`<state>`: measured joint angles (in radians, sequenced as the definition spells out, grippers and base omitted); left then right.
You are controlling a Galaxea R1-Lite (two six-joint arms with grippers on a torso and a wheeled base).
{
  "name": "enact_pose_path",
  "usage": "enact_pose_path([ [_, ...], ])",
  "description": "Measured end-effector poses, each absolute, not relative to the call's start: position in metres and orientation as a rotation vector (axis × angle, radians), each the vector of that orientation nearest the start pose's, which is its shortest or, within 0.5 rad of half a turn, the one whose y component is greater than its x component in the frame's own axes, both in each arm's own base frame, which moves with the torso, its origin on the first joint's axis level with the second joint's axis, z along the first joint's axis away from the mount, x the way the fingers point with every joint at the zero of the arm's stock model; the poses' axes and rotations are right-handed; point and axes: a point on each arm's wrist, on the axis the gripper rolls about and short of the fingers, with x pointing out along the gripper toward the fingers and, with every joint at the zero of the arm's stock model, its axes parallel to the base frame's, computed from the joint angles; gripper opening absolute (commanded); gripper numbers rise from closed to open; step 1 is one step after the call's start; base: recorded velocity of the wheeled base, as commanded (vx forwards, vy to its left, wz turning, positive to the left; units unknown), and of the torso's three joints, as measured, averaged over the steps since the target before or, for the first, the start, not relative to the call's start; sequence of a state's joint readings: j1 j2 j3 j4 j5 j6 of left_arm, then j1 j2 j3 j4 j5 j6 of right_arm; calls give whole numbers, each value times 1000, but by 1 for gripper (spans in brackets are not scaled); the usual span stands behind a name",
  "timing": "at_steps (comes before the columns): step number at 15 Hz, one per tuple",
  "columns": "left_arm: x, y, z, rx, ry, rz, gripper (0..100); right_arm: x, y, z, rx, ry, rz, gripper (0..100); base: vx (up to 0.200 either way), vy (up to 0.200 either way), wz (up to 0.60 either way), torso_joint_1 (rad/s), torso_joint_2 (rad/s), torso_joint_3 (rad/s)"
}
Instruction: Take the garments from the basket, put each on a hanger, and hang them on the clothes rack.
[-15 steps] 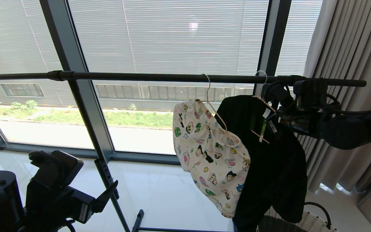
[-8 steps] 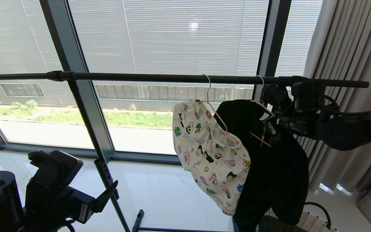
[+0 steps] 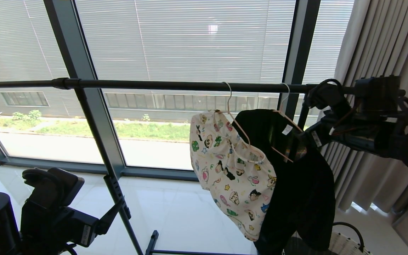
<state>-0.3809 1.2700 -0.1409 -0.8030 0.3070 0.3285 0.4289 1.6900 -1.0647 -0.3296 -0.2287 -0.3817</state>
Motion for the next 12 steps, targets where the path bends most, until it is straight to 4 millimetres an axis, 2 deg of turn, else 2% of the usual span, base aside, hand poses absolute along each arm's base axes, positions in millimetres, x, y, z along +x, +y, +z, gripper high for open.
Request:
enact_pose_path([
  [3, 140, -48, 129, 437, 291, -99, 100, 248, 101, 240, -484, 289, 237, 100, 0, 0, 0, 0, 0, 0],
  [6, 139, -47, 129, 439, 290, -81, 100, 210, 68, 249, -486, 349, 195, 100, -200, 0, 0, 9, 4, 2],
  [9, 139, -47, 129, 438, 289, -78, 100, 195, 54, 256, -476, 324, 146, 100, -200, 0, 0, -2, 9, 2],
  [12, 140, -47, 130, 437, 289, -74, 100, 191, 49, 254, -478, 332, 115, 100, -200, 0, 0, 4, 1, 2],
])
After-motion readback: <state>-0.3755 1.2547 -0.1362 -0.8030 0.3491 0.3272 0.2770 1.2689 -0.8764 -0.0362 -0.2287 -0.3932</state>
